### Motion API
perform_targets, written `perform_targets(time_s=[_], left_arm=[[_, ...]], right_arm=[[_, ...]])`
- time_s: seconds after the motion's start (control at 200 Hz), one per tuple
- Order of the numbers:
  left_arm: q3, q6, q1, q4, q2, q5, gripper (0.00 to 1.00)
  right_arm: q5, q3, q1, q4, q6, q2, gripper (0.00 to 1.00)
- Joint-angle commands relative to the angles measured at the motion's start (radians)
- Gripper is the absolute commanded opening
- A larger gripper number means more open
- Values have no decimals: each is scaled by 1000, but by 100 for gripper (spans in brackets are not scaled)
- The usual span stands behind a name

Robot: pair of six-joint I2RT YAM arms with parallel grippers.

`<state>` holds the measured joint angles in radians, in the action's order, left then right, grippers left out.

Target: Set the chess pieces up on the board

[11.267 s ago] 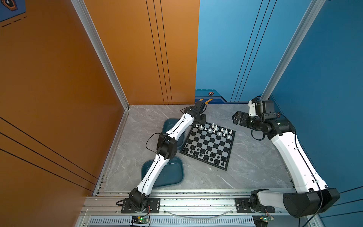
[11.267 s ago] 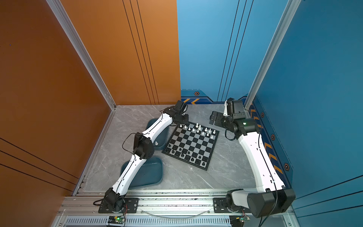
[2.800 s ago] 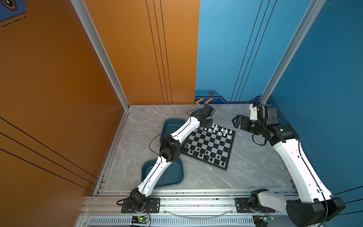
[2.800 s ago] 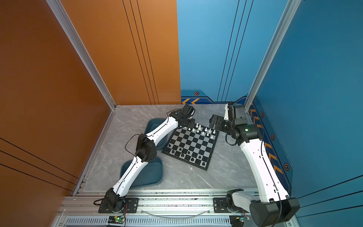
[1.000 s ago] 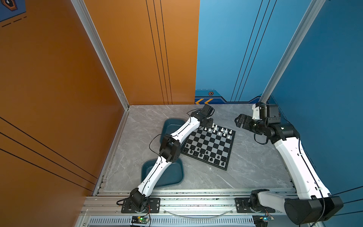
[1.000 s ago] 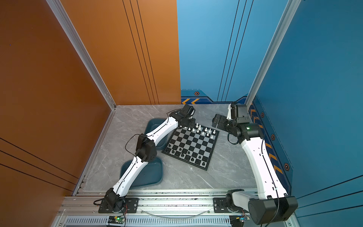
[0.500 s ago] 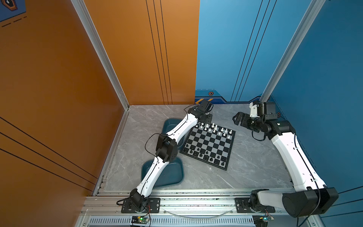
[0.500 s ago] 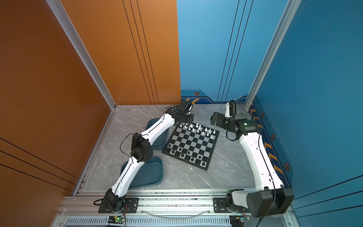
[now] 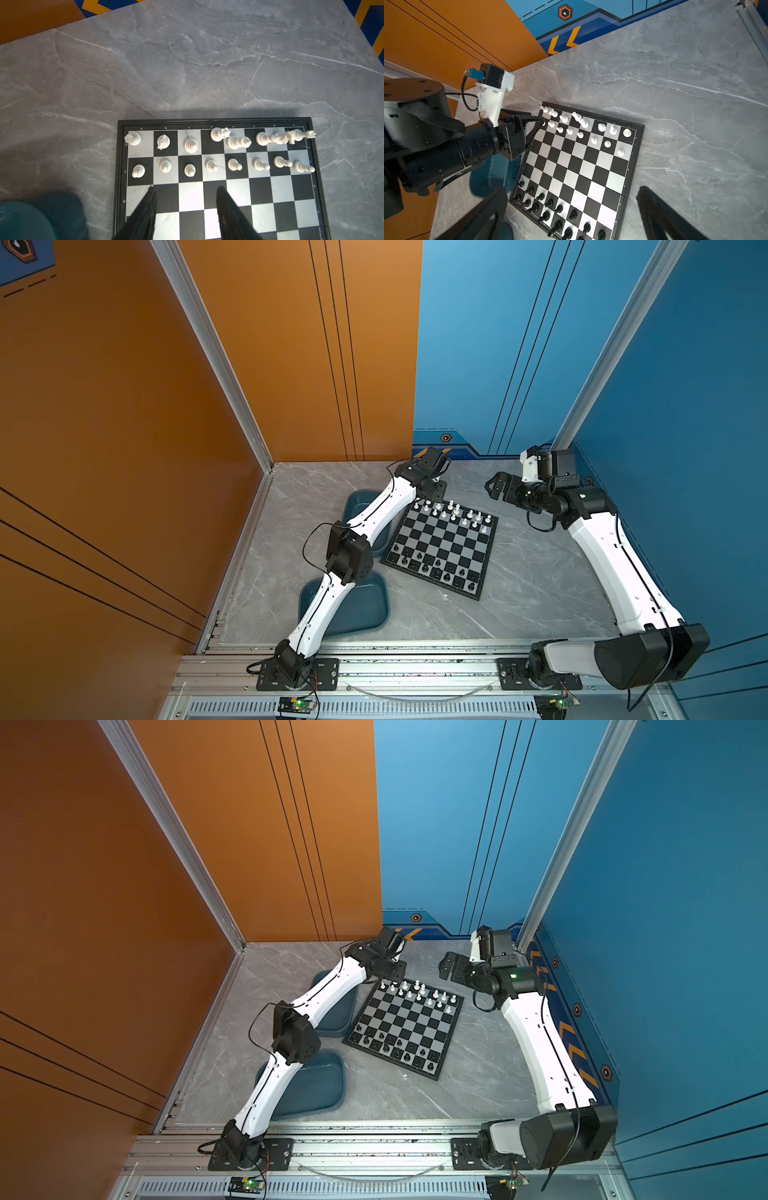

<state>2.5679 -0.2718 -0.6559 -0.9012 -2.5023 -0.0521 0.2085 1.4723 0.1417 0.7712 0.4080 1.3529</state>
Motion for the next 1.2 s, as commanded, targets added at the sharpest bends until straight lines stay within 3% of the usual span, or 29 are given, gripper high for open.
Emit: perform_targets(time_s=[0.0, 0.225, 0.381, 0.496, 0.536, 0.571, 0.706, 0.941, 1.046, 1.197], left_arm=[[23, 11, -8, -39, -47, -2, 46], [130, 9, -22, -37, -112, 9, 45], [97, 16, -15, -20, -32, -51, 46], [-2, 36, 15, 29, 99, -83, 58], [-60, 45, 37, 50, 161, -98, 77], [-123, 56, 54, 73, 221, -121, 100], [-475, 85, 169, 217, 510, -175, 98], [-1326, 78, 459, 635, 1109, -230, 98], [-1595, 116, 555, 703, 1267, -239, 98], [-1929, 200, 647, 1027, 1383, -185, 98]], right_arm=[[-1, 27, 13, -5, -21, 1, 100], [-15, 17, 33, 5, -17, 6, 100], [-62, 1, 35, 27, -45, 15, 100], [-104, -61, 23, -10, -54, 0, 100], [-126, -87, 17, -28, -54, -10, 100], [-142, -111, 8, -50, -55, -19, 100], [-187, -222, -49, -138, -75, -50, 100], [-296, -419, -127, -312, -125, -91, 100], [-323, -553, -131, -472, -173, -128, 100], [-343, -785, -134, -806, -254, -215, 100]])
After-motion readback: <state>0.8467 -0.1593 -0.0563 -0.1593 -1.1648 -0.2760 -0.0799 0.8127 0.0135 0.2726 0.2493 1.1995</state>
